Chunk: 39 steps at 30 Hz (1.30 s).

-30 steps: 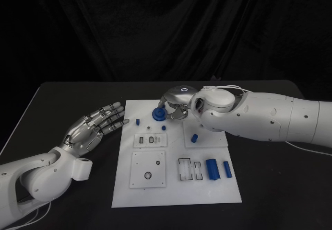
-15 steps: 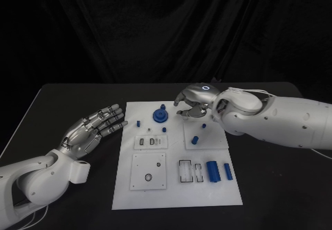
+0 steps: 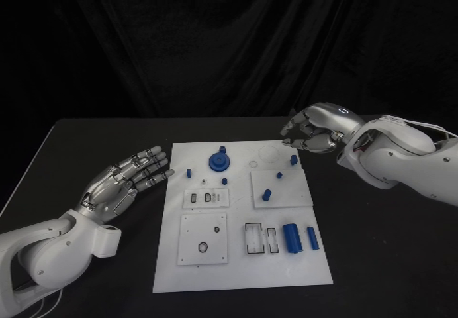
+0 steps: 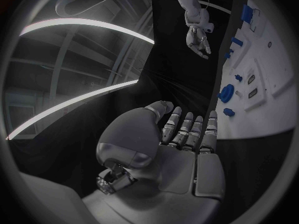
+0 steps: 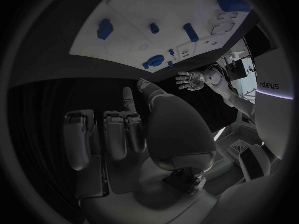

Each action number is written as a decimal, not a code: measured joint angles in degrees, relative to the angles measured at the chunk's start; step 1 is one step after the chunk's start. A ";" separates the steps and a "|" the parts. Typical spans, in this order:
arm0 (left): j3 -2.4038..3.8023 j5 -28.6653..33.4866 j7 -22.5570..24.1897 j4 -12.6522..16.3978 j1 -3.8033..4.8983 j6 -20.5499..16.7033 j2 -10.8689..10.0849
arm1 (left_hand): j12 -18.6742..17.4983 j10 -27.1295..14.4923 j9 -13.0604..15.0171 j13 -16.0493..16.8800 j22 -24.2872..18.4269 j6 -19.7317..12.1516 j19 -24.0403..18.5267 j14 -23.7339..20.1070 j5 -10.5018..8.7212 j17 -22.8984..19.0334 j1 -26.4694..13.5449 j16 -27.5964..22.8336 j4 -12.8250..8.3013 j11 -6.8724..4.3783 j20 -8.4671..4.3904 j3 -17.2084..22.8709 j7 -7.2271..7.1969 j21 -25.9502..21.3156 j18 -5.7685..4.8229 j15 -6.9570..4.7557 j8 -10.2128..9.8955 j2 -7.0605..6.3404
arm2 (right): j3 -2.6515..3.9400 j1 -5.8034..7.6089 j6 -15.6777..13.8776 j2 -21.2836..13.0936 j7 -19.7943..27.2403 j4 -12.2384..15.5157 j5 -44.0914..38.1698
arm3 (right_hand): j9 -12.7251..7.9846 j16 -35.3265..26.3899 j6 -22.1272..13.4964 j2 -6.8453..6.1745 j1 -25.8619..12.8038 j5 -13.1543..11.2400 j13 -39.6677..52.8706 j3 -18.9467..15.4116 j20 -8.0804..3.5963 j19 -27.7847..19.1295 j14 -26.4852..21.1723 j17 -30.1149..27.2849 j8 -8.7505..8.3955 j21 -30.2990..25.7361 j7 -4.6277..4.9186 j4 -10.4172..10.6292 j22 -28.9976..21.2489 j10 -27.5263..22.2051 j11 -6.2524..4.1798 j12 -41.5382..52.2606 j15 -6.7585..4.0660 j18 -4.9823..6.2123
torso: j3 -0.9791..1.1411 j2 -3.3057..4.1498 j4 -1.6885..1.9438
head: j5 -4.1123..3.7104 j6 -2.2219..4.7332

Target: Assemble the parts on the task board

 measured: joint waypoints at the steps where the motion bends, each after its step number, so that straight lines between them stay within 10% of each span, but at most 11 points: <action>1: 0.00 0.03 0.00 0.00 0.00 0.00 0.00 | 0.00 0.00 0.00 0.00 0.00 0.00 0.00 0.00 0.00 0.00 0.00 0.00 0.00 0.00 0.00 0.00 0.00 0.00 0.00 0.00 0.00 0.00 | 0.00 -0.15 0.38 -0.64 -0.05 0.04 0.26 | -0.08 0.00 0.00 0.00 0.00 -0.16 0.00 0.08 0.00 0.00 0.06 0.00 -0.19 0.00 0.00 0.14 0.00 0.00 0.00 0.00 -0.07 0.00 | -0.01 -0.01 -0.03 | 0.09 0.00; 10: 0.00 0.20 0.00 -0.08 0.00 0.00 0.09 | 0.00 0.00 0.00 0.00 0.00 0.00 0.00 0.00 0.00 0.00 0.00 0.00 0.00 0.00 0.00 0.00 0.00 0.00 0.00 0.00 0.00 0.00 | -0.09 -2.44 3.16 -2.64 -1.11 -0.76 0.40 | -1.61 0.00 -3.31 -0.79 0.34 -2.43 0.00 -1.00 -0.21 0.21 -0.10 0.01 -3.06 0.00 0.18 1.54 0.00 0.18 -0.18 0.00 -0.23 0.00 | -0.09 -0.15 -0.35 | 0.54 -0.38; 39: 0.00 0.35 0.00 -0.45 0.00 0.34 0.14 | 0.23 -0.03 0.00 0.00 0.00 0.21 0.00 0.00 0.00 0.05 -0.30 0.00 -0.01 -0.03 0.00 0.32 0.21 0.00 0.00 0.00 0.00 -0.30 | -0.11 -5.52 5.94 0.30 -6.42 -5.42 -2.82 | -3.42 0.00 -7.28 -2.54 3.64 -5.01 -0.01 -3.13 -0.61 0.21 0.08 0.03 -3.07 0.00 0.09 3.98 0.00 0.17 -0.59 0.00 -0.47 0.00 | -0.04 -0.11 -0.37 | 0.53 -0.96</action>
